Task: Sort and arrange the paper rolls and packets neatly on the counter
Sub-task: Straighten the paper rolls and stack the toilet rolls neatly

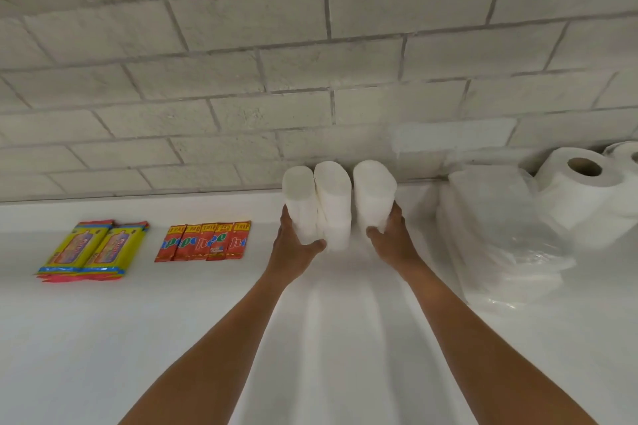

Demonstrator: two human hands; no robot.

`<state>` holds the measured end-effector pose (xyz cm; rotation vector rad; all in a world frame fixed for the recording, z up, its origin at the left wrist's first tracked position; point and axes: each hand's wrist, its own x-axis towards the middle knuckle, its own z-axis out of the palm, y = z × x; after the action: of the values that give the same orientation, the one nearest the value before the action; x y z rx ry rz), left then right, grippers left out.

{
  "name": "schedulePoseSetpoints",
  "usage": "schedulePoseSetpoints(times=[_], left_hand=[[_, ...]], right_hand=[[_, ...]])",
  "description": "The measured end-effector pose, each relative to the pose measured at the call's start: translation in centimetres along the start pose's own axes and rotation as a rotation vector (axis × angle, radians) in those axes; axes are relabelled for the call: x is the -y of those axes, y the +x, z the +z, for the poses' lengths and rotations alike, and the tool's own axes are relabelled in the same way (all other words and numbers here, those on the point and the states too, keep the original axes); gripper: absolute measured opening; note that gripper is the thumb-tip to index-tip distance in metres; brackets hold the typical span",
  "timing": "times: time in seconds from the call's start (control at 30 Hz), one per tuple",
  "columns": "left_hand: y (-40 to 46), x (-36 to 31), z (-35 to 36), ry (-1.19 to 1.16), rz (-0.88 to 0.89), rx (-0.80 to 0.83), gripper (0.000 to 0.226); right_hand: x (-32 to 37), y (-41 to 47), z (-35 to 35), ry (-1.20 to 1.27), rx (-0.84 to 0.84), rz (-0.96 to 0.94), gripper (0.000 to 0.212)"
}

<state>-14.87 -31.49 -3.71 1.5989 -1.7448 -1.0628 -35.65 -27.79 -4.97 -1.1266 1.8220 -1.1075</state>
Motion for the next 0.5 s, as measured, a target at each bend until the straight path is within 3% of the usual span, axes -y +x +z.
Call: schedulePoseSetpoints(times=[0.27, 0.5], left_hand=[[0.7, -0.5, 0.4, -0.033, 0.014, -0.003, 0.079], [1.0, -0.8, -0.9, -0.046, 0.024, -0.011, 0.076]], right_hand=[[0.7, -0.1, 2.8, -0.035, 0.004, -0.013, 0.070], [1.2, -0.6, 3.7, -0.031, 0.015, -0.036, 0.079]])
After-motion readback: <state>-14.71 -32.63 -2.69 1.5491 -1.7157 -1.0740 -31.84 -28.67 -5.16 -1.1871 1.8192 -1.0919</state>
